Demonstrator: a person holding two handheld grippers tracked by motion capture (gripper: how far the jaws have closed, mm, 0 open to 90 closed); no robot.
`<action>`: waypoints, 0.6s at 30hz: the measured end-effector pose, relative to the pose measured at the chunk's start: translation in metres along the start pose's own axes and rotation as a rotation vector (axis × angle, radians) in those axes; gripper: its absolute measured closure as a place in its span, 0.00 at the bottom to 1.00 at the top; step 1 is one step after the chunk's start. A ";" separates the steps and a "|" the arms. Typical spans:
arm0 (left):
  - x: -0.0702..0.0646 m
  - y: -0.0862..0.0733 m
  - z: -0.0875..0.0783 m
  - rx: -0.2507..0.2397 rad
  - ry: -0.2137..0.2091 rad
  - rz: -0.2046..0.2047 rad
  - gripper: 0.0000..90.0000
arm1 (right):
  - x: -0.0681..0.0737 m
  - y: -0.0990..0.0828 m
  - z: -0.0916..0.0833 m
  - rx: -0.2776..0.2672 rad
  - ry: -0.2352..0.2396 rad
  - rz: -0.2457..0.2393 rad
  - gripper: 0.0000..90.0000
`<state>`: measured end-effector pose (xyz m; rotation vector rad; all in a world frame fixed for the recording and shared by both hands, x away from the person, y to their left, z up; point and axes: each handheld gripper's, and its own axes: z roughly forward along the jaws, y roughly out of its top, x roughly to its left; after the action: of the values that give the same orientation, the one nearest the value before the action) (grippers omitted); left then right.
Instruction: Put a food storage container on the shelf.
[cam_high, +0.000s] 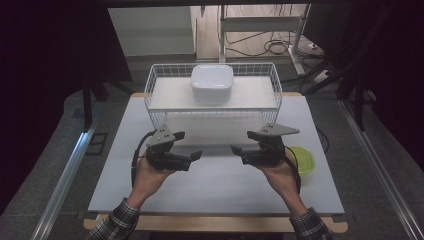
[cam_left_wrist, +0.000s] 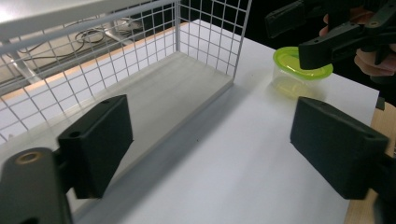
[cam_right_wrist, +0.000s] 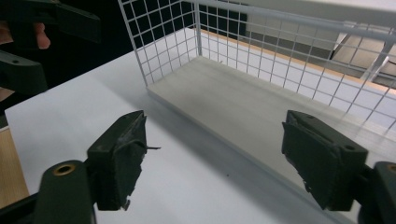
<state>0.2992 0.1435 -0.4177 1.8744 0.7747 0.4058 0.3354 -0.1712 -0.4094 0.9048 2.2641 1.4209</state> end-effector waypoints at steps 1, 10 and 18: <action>-0.002 -0.002 -0.001 0.004 0.005 0.005 0.10 | 0.001 -0.005 -0.002 0.001 0.006 -0.005 0.20; -0.017 -0.035 -0.010 0.059 -0.004 0.087 0.04 | 0.005 -0.025 -0.010 -0.003 -0.013 -0.018 0.11; -0.013 -0.067 -0.008 0.051 -0.019 0.043 0.02 | 0.012 -0.047 -0.011 -0.001 -0.013 -0.013 0.08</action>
<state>0.2626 0.1583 -0.4739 1.9427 0.7390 0.3982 0.3043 -0.1852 -0.4455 0.8943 2.2554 1.4070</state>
